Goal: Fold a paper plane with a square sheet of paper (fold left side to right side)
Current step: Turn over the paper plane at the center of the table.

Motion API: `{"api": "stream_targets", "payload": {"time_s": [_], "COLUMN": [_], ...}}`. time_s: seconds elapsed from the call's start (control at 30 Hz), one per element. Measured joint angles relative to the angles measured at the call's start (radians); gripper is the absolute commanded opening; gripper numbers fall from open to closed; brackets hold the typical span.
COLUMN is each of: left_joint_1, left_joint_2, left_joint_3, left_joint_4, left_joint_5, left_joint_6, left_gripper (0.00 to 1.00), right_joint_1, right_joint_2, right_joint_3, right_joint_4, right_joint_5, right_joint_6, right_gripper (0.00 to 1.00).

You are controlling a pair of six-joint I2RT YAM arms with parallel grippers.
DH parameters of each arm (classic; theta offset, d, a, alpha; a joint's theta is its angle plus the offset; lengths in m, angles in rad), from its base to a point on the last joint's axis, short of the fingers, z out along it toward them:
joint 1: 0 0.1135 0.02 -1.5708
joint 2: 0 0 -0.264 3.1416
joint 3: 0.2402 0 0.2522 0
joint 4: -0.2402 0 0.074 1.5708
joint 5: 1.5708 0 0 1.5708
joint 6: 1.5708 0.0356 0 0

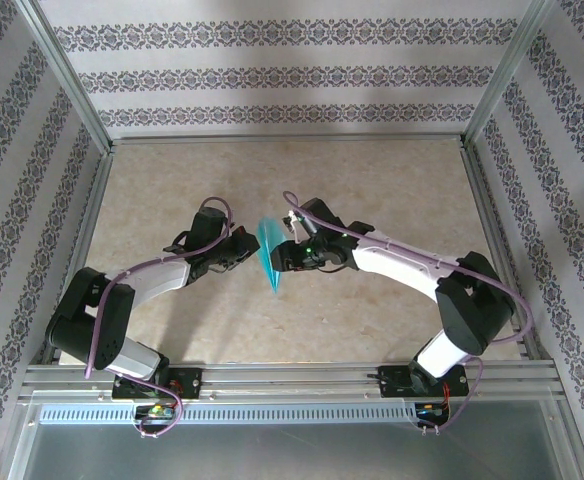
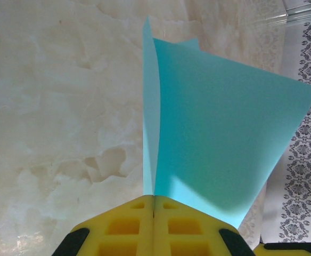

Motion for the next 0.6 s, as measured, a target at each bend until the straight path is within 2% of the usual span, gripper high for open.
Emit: {"api": "stream_targets", "payload": {"time_s": [0.6], "left_joint_1": [-0.011], "left_joint_2": [0.016], "left_joint_3": [0.0], "left_joint_4": [0.003], "left_joint_5": [-0.003], "left_joint_6": [-0.007], "left_gripper": [0.0], "right_joint_1": [0.013], "right_joint_2": [0.084], "right_joint_3": [0.04], "right_joint_4": [0.015], "right_joint_5": [0.022], "right_joint_6": [0.021], "right_gripper": [0.54]}}
